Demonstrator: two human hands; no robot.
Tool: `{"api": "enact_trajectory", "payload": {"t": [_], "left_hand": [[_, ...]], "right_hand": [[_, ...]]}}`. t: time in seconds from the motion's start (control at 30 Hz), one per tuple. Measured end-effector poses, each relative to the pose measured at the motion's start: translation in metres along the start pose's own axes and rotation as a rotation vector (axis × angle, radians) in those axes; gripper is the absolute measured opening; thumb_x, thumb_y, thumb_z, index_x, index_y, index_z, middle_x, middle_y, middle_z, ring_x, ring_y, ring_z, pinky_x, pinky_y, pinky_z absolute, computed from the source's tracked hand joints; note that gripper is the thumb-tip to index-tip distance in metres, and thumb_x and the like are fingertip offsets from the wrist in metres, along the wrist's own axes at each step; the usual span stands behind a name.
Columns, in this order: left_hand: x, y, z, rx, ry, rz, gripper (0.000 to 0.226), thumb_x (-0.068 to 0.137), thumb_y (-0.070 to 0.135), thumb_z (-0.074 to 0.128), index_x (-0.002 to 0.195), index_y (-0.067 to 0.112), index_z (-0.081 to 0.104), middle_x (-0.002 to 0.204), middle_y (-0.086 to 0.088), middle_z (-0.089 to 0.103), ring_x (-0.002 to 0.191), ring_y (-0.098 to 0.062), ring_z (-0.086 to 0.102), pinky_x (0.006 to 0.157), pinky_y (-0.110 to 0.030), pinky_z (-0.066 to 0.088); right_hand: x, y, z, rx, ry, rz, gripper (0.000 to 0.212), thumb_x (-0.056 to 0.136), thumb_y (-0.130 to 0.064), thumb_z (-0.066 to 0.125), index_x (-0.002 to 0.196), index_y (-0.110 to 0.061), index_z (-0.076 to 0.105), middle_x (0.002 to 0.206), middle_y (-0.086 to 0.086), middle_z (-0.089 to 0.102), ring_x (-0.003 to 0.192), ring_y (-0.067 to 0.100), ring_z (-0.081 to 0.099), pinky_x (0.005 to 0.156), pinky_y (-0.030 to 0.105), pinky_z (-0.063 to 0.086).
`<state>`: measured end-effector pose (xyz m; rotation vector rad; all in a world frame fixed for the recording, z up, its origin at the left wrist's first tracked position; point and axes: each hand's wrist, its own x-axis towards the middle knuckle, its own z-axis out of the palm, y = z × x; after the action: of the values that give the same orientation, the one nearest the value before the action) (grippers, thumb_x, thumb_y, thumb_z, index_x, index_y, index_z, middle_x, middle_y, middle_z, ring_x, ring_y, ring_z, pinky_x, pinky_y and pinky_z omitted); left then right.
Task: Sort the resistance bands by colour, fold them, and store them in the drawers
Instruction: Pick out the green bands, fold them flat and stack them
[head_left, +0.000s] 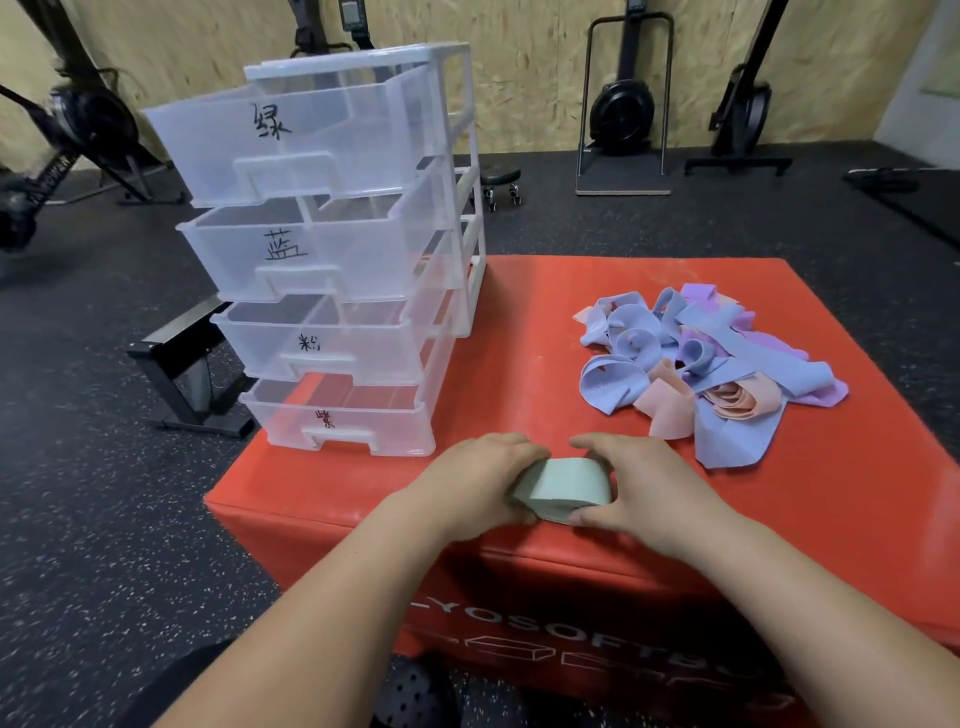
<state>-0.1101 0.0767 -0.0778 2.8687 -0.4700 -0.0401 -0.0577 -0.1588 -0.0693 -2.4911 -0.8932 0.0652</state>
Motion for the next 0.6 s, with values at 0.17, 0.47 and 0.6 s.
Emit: {"api": "enact_trajectory", "payload": {"t": [0.17, 0.47, 0.6], "left_hand": [[0.004, -0.008, -0.010, -0.081, 0.042, -0.018, 0.064, 0.068, 0.054, 0.092, 0.122, 0.033, 0.065, 0.104, 0.013, 0.066, 0.095, -0.015, 0.060, 0.080, -0.042, 0.054], [-0.001, -0.016, -0.015, -0.084, 0.010, -0.078, 0.063, 0.063, 0.063, 0.093, 0.109, 0.029, 0.065, 0.098, 0.013, 0.066, 0.089, -0.014, 0.058, 0.077, -0.041, 0.054], [-0.002, -0.016, -0.015, -0.008, -0.001, -0.097, 0.061, 0.063, 0.067, 0.090, 0.105, 0.029, 0.065, 0.094, 0.010, 0.067, 0.086, -0.018, 0.059, 0.075, -0.043, 0.055]], "right_hand": [[0.004, 0.004, -0.011, 0.030, -0.084, -0.016, 0.088, 0.067, -0.042, 0.091, 0.145, -0.032, 0.053, 0.127, -0.011, 0.067, 0.115, 0.008, 0.063, 0.098, 0.032, 0.054], [0.005, 0.006, -0.010, -0.089, -0.109, -0.064, 0.078, 0.074, -0.043, 0.085, 0.145, -0.032, 0.053, 0.132, -0.013, 0.063, 0.118, 0.009, 0.061, 0.100, 0.029, 0.050], [0.001, 0.008, 0.002, -0.106, -0.144, -0.084, 0.068, 0.078, -0.052, 0.080, 0.139, -0.040, 0.052, 0.122, -0.017, 0.057, 0.113, 0.009, 0.058, 0.099, 0.032, 0.048]]}}
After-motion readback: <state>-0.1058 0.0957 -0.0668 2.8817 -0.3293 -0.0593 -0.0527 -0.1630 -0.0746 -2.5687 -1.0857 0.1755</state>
